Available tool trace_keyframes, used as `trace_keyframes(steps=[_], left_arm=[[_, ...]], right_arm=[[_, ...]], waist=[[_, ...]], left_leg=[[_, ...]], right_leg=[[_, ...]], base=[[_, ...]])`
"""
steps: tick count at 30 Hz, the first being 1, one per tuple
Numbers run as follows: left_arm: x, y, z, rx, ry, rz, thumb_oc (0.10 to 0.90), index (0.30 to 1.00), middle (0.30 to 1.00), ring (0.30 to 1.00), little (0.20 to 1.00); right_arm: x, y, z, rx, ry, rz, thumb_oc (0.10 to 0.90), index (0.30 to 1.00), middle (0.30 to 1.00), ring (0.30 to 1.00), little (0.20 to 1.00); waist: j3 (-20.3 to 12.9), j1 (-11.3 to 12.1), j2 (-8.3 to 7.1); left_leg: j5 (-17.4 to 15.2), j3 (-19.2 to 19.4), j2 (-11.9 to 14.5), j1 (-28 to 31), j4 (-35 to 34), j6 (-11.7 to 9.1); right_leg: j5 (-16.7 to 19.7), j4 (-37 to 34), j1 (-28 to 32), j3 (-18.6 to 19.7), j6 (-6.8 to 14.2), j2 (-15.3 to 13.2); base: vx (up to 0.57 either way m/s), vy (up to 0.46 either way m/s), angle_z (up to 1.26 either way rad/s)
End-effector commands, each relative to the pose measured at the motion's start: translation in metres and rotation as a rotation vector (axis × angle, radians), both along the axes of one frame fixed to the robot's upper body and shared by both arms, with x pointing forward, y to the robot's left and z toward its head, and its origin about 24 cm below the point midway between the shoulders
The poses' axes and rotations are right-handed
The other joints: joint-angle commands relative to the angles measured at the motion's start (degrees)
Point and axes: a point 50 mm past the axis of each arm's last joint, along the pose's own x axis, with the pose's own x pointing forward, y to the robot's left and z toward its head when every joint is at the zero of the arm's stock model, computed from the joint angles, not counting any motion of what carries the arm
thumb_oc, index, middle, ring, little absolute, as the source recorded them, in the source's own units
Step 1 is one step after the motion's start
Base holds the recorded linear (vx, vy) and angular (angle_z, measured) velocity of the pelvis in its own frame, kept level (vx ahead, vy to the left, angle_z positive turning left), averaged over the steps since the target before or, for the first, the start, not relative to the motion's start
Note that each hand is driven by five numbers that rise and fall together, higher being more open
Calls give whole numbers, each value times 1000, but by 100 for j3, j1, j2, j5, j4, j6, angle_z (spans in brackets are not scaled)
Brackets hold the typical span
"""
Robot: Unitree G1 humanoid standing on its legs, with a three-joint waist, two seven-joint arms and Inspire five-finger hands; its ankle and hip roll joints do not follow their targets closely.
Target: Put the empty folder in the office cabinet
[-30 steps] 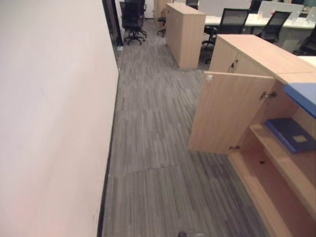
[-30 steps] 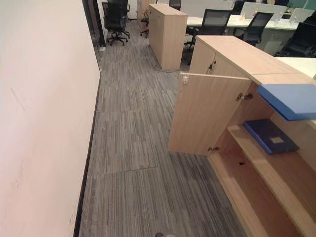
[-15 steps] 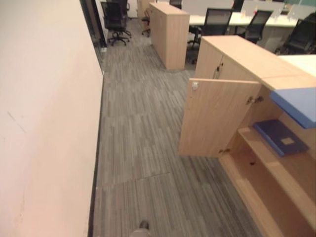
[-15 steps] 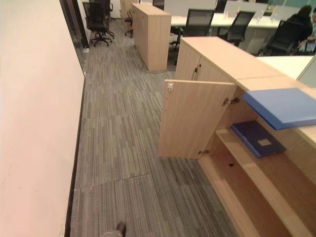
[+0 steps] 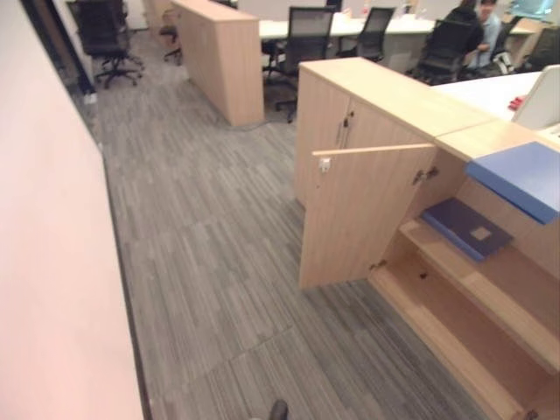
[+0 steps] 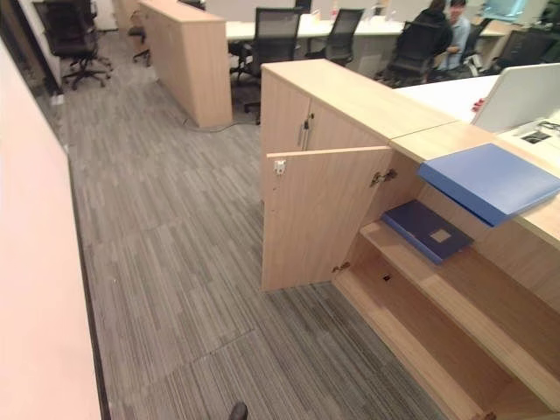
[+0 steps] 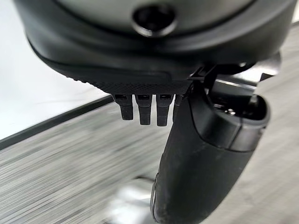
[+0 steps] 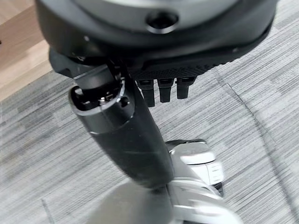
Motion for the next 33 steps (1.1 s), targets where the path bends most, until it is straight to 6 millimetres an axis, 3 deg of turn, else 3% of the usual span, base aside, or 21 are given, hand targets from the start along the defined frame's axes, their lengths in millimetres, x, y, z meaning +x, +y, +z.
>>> trace_keyframes(steps=[1, 2, 6, 7, 8, 9, 12, 13, 14, 18, 19, 21, 25, 30, 33], left_arm=[[-26, 4, -1, 30, 84, 0, 800, 900, 900, 900, 900], [-26, 4, -1, 30, 84, 0, 800, 900, 900, 900, 900], [-21, 3, -1, 29, 70, -16, 800, 900, 900, 900, 900], [-21, 3, -1, 29, 70, -16, 800, 900, 900, 900, 900], [-20, 3, -1, 27, 68, -18, 800, 900, 900, 900, 900], [-21, 4, -1, 31, 75, -21, 800, 900, 900, 900, 900], [-16, 5, 0, 33, 56, -29, 800, 900, 900, 900, 900], [-6, 13, 3, 56, 42, -39, 800, 900, 900, 900, 900], [6, 9, 4, 56, -21, -43, 800, 900, 900, 900, 900], [11, -12, -1, 21, -41, -98, 800, 900, 900, 900, 900], [15, -14, -1, 15, -49, -112, 800, 900, 900, 900, 900], [26, -19, 0, 7, -81, -153, 800, 900, 900, 900, 900], [42, -29, 2, -14, -132, -207, 800, 900, 900, 900, 900], [59, -34, 6, -23, -205, -214, 800, 900, 900, 900, 900], [62, -35, 7, -25, -224, -198, 800, 900, 900, 900, 900]], right_arm=[[21, -4, 4, 2, -89, 26, 800, 900, 900, 900, 900], [21, -4, 4, 2, -89, 26, 800, 900, 900, 900, 900], [27, -3, 5, 0, -124, 12, 800, 900, 900, 900, 900], [27, -3, 5, 0, -124, 12, 800, 900, 900, 900, 900], [28, -3, 5, 0, -129, 13, 800, 900, 900, 900, 900], [27, -3, 5, -1, -131, 15, 800, 900, 900, 900, 900], [35, 1, 6, 7, -159, 26, 800, 900, 900, 900, 900], [39, -1, 7, 11, -170, 41, 800, 900, 900, 900, 900], [50, -3, 10, -10, -193, 42, 800, 900, 900, 900, 900], [62, -8, 14, -37, -243, 5, 800, 900, 900, 900, 900], [63, -8, 14, -37, -244, 2, 800, 900, 900, 900, 900], [58, -9, 13, -41, -233, -6, 800, 900, 900, 900, 900], [48, -11, 11, -50, -207, -26, 800, 900, 900, 900, 900], [47, -16, 12, -65, -195, -17, 800, 900, 900, 900, 900], [54, -19, 14, -73, -217, -19, 800, 900, 900, 900, 900]], waist=[[-164, 135, 217], [-161, 135, 215], [-123, 36, 283], [-122, 35, 283], [-95, 22, 306], [-62, 18, 355], [-22, 52, 305], [-37, 0, 349], [26, -40, 386], [310, -199, 320], [352, -225, 337], [354, -248, 248], [236, -299, 170], [244, -290, 57], [323, -225, 22]], left_leg=[[-334, -234, 209, -145, 45, -25], [-335, -233, 207, -141, 45, -24], [-544, 266, 172, 113, -36, 19], [-544, 266, 172, 114, -36, 19], [-594, 374, 185, 155, -36, 29], [-689, 602, 232, 251, -36, 32], [-827, 997, 327, 344, -36, 0], [-841, 1101, 362, 356, -36, -14], [-892, 1207, 398, 402, -36, -5], [-1025, 1235, 331, 725, -36, -12], [-1167, 1207, 368, 880, -36, -38], [-1272, 1207, 333, 1003, -36, -59], [-1362, 1284, 517, 1139, -11, -122], [-1926, 1494, 854, 833, 1362, -245], [-1720, 1504, 1027, 512, 2451, -258]], right_leg=[[639, -73, -363, -254, 205, -57], [637, -72, -360, -254, 205, -59], [963, 316, -591, -1080, 274, -506], [963, 316, -590, -1080, 274, -506], [1058, 476, -665, -1402, 210, -627], [1022, 745, -700, -2067, 87, -788], [919, 599, -734, -2804, 44, -746], [907, 538, -859, -2819, 54, -617], [972, 516, -1158, -2924, 1, -432], [1408, 40, -1778, -3273, 21, 43], [1348, -34, -1747, -3323, 100, 139], [1286, -337, -1528, -3373, 10, 237], [1211, -340, -1459, -3223, -183, 396], [967, -347, -1142, -3072, -339, 554], [782, -347, -901, -2865, -505, 700]], base=[[64, 114, -79], [76, 144, -89], [55, 125, -53], [26, 66, -53], [56, 99, -53], [91, 112, -57], [71, 11, -87], [54, -12, -111], [58, -9, -84], [152, -37, -61], [265, -78, -53], [255, -110, -15], [193, -123, 17], [180, -157, 1], [156, -113, -20]])
